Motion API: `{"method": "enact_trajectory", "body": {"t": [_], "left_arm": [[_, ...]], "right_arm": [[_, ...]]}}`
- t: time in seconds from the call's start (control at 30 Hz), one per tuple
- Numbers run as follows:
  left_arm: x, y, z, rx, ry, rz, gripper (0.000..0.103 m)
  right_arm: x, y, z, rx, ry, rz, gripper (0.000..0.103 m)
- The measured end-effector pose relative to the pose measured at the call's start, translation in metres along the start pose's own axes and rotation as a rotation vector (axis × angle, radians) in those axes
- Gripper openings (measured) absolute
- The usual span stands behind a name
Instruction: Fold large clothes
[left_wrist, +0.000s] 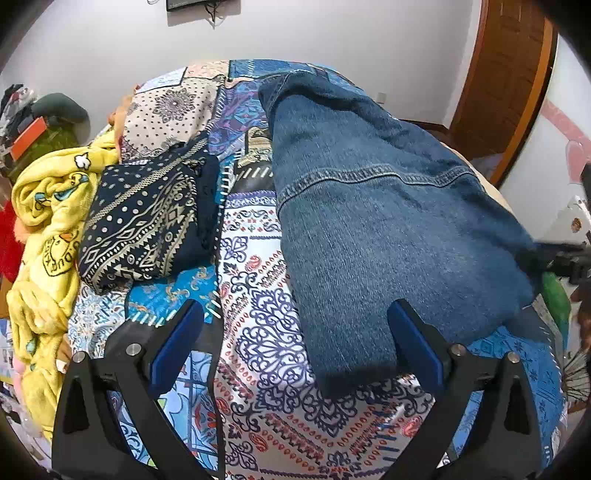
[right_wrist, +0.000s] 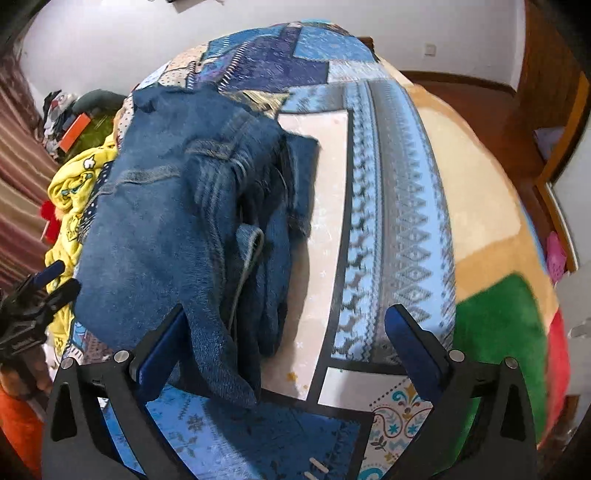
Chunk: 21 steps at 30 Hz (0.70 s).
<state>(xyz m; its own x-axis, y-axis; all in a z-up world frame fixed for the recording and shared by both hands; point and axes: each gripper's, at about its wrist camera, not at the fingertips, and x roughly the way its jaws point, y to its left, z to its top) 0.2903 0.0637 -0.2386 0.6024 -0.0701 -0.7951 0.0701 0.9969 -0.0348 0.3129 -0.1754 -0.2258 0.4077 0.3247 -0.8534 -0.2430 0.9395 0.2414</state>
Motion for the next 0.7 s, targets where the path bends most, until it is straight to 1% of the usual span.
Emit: {"method": "enact_trajectory", "body": {"t": [0.1, 0.2, 0.27, 0.33, 0.37, 0.47, 0.53, 0.63, 0.7], "left_arm": [[0.001, 0.000, 0.000, -0.010, 0.009, -0.005, 0.101], [0.002, 0.001, 0.002, -0.011, 0.011, -0.006, 0.101], [0.002, 0.001, 0.002, -0.008, 0.011, -0.006, 0.101], [0.002, 0.002, 0.003, -0.004, 0.012, -0.007, 0.101], [0.002, 0.002, 0.003, -0.001, 0.011, -0.012, 0.101], [0.004, 0.004, 0.004, 0.002, 0.015, -0.031, 0.101], [0.005, 0.005, 0.005, 0.007, 0.020, -0.038, 0.101], [0.006, 0.004, 0.012, 0.029, 0.023, -0.011, 0.101], [0.005, 0.002, 0.019, 0.060, 0.005, 0.036, 0.101]], "right_arm": [[-0.010, 0.012, 0.017, -0.040, -0.058, -0.006, 0.103], [-0.003, 0.017, 0.032, -0.040, -0.069, 0.014, 0.103], [0.011, 0.013, 0.037, -0.032, -0.045, 0.016, 0.103], [0.028, 0.004, 0.037, -0.021, -0.008, -0.026, 0.103], [0.034, -0.001, 0.037, -0.019, 0.011, -0.023, 0.103], [0.042, -0.021, 0.034, 0.010, 0.048, 0.045, 0.103], [0.038, -0.025, 0.032, 0.025, 0.046, 0.059, 0.103], [0.028, -0.018, 0.031, 0.009, 0.035, 0.038, 0.103], [0.018, -0.010, 0.030, -0.005, 0.022, 0.037, 0.103]]}}
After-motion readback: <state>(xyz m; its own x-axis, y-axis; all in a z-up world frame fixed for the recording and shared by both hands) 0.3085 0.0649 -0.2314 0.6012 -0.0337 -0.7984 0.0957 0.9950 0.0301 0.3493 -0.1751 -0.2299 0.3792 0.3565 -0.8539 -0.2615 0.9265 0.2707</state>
